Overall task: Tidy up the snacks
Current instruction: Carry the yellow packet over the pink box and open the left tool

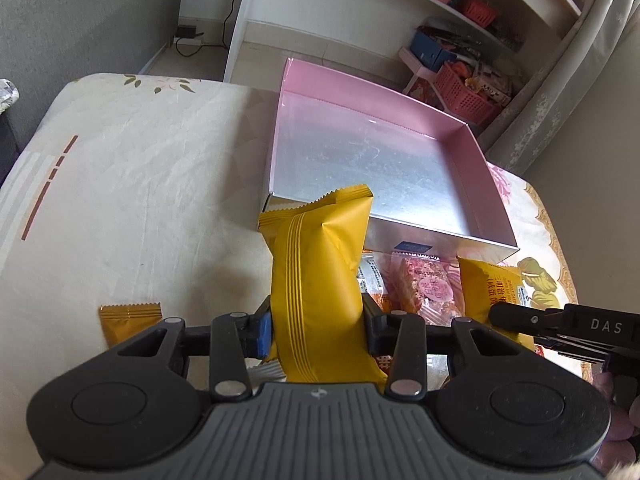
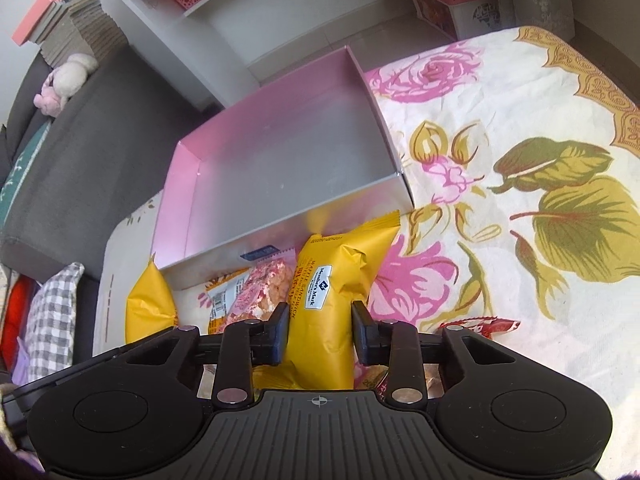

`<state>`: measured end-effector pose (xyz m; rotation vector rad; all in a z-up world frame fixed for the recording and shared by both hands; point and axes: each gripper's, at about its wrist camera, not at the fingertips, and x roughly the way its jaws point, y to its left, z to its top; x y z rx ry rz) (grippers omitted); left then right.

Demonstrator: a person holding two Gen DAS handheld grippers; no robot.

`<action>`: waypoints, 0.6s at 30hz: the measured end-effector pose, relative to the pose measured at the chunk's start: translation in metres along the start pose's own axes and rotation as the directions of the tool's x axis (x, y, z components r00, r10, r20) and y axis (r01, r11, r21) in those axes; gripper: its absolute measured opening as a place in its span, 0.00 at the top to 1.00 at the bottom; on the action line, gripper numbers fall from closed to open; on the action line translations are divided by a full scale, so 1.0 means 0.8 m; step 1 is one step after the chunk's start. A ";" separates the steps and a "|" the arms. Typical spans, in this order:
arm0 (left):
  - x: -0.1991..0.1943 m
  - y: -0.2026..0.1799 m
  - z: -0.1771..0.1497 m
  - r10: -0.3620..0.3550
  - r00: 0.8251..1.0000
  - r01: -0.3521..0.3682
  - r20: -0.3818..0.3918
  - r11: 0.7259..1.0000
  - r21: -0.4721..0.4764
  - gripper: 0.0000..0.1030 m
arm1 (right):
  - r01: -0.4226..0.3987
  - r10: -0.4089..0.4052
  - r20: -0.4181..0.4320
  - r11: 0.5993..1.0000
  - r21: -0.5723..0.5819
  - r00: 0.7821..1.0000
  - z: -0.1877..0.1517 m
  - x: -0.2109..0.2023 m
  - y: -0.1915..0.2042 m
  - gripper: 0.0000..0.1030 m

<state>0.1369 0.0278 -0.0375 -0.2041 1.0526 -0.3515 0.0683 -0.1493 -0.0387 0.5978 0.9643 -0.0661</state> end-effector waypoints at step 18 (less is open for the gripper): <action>-0.031 -0.005 0.006 -0.015 0.995 0.015 0.103 1.000 0.003 0.64 | -0.074 0.071 0.093 0.997 0.021 0.993 0.016 -0.051 -0.002 0.70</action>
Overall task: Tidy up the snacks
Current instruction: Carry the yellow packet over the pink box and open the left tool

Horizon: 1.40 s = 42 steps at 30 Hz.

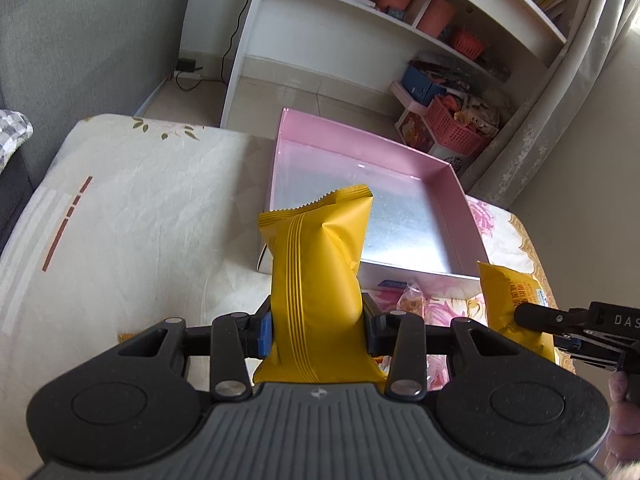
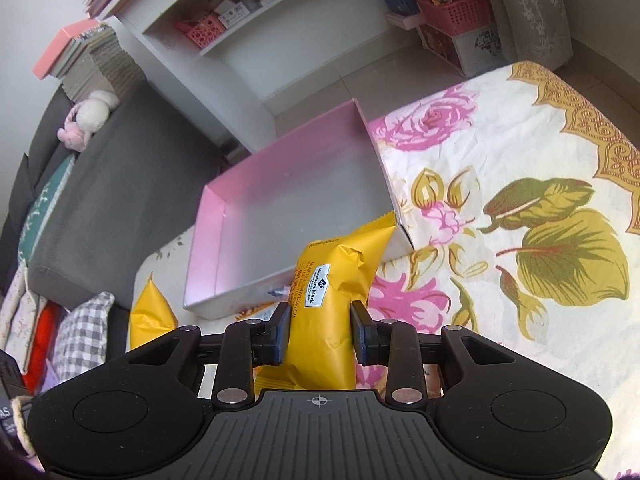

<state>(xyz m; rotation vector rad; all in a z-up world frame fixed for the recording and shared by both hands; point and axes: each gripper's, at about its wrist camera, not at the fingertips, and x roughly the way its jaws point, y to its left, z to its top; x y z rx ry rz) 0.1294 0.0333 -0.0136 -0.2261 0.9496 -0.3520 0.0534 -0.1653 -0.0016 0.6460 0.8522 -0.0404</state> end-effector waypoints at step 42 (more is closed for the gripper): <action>0.133 -0.070 0.057 0.184 0.977 -0.205 0.112 0.953 0.223 0.64 | -0.015 0.036 0.134 0.988 -0.154 0.990 0.057 0.105 -0.015 0.71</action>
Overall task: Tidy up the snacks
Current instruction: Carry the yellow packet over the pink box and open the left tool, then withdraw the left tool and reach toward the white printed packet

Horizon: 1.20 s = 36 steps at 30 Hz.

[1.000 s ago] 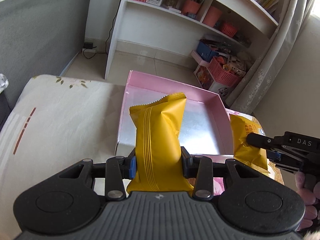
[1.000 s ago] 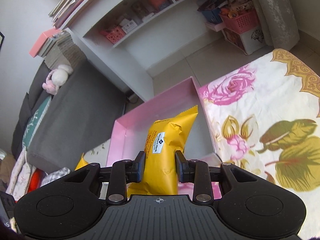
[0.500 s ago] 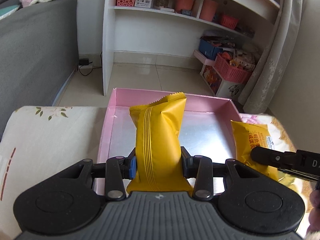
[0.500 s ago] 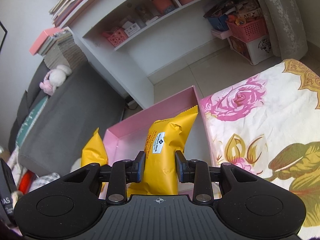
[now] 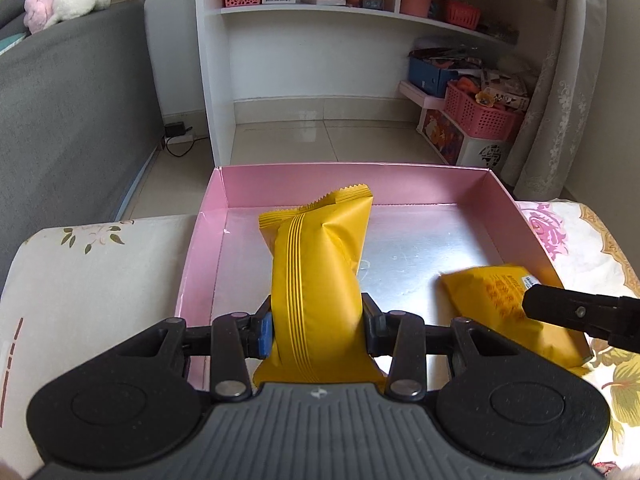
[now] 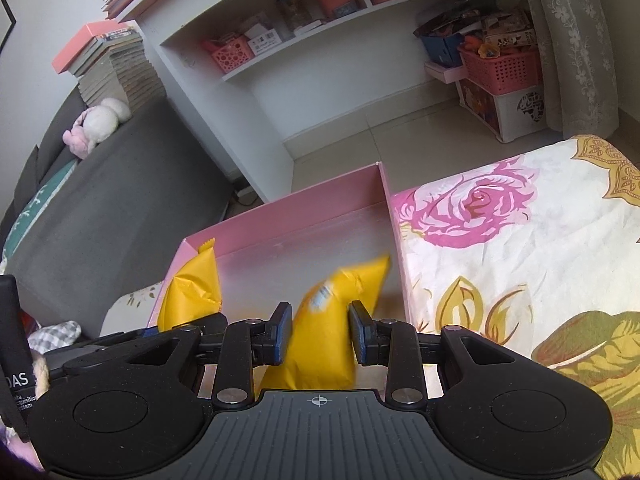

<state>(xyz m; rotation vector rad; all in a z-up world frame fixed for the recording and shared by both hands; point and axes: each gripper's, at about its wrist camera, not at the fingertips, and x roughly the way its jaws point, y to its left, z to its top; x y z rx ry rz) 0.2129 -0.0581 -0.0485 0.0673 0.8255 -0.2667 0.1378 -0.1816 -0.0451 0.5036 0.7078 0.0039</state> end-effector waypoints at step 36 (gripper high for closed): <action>-0.135 0.034 -0.040 -0.080 0.997 0.080 0.021 0.997 -0.003 0.00 | 0.054 -0.051 0.053 0.997 -0.059 0.997 -0.014 -0.128 0.044 0.09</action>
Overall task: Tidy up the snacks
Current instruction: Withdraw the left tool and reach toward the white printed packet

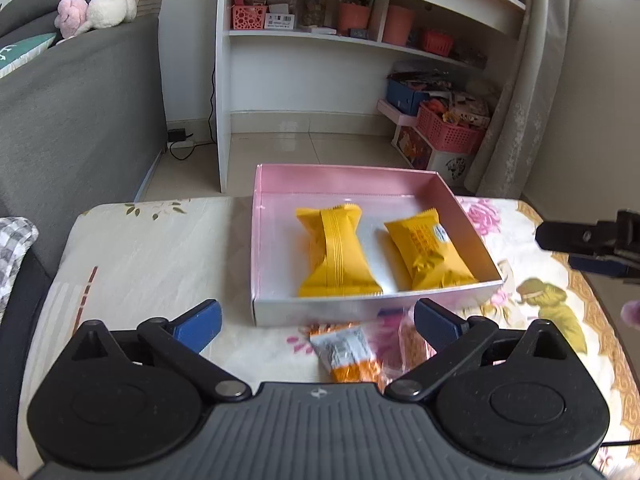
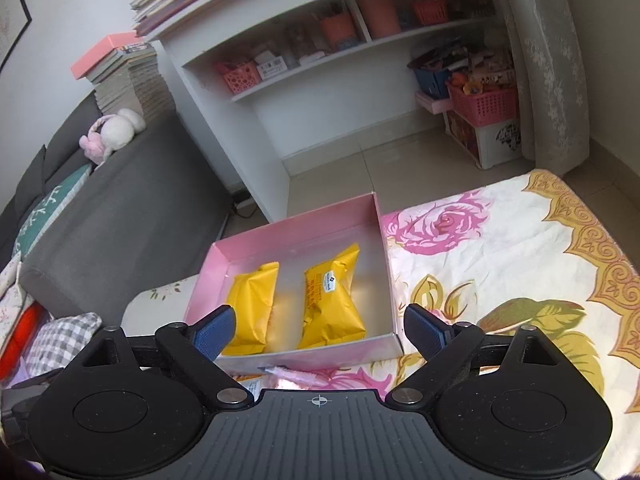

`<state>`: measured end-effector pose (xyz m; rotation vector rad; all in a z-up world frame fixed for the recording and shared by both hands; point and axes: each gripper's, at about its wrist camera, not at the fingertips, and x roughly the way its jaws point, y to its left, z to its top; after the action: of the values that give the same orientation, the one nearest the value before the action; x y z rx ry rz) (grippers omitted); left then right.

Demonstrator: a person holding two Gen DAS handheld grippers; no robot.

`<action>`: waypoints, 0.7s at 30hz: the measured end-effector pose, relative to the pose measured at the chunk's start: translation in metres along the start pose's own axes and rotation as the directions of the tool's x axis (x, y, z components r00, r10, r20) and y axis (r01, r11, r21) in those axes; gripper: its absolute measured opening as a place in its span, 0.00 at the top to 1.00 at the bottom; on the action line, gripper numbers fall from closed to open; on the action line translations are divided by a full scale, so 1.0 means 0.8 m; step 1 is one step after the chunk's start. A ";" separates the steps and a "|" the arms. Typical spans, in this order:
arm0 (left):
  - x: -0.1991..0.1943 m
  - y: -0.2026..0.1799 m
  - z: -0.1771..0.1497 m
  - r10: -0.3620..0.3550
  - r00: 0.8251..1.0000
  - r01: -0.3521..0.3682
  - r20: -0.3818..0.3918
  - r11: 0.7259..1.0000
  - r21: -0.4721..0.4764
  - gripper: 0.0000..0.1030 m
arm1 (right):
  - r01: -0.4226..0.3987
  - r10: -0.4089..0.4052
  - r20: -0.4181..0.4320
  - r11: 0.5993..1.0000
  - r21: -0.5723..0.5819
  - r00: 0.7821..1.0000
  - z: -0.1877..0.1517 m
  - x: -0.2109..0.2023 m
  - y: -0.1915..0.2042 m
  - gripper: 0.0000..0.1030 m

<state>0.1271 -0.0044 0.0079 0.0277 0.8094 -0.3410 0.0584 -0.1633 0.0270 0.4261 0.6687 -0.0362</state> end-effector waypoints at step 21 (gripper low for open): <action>-0.051 0.041 -0.096 -0.020 1.000 0.018 -0.018 0.995 -0.101 0.00 | 0.088 -0.075 0.076 0.980 -0.177 0.994 -0.104 -0.048 0.011 0.02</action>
<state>0.0571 0.0505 -0.0191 -0.0719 0.8449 -0.3180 -0.0197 -0.1266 -0.0053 0.2222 0.6152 -0.0676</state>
